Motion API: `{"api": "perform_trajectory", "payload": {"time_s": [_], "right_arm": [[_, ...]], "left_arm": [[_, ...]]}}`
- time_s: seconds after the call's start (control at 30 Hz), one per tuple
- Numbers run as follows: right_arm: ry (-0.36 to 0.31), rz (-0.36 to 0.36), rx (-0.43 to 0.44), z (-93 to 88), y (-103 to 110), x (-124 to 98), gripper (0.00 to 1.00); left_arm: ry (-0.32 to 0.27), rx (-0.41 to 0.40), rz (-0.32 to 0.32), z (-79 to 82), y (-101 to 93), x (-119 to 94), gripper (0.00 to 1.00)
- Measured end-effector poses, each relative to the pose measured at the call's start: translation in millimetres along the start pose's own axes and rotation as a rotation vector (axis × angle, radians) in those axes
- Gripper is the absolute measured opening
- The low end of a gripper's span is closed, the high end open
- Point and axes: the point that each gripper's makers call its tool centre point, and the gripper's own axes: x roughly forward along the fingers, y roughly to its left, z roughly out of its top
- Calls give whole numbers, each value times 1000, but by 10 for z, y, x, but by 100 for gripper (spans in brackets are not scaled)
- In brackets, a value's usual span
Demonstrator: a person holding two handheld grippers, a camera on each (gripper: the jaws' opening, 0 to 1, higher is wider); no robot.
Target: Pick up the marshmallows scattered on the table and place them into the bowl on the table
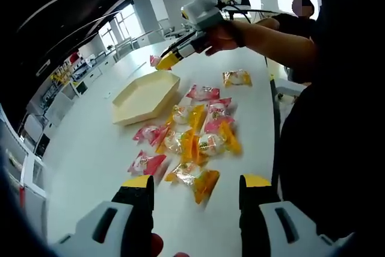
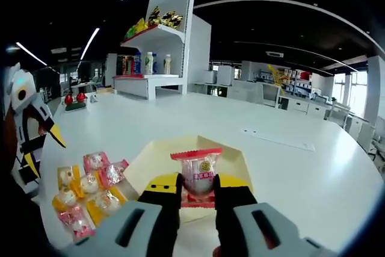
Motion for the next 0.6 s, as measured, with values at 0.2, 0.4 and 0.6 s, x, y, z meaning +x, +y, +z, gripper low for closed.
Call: {"api": "perform_trajectory", "payload": {"time_s": [0.2, 0.4, 0.6], "right_arm": [[16, 0, 11, -79, 1, 35, 22], [35, 3, 10, -144, 26, 44, 22], [43, 14, 18, -193, 48, 73, 22]], "left_arm": [[-6, -5, 1, 11, 25, 23, 57], [-11, -10, -18, 6, -24, 111, 57], [-12, -3, -11, 51, 13, 84, 57]]}}
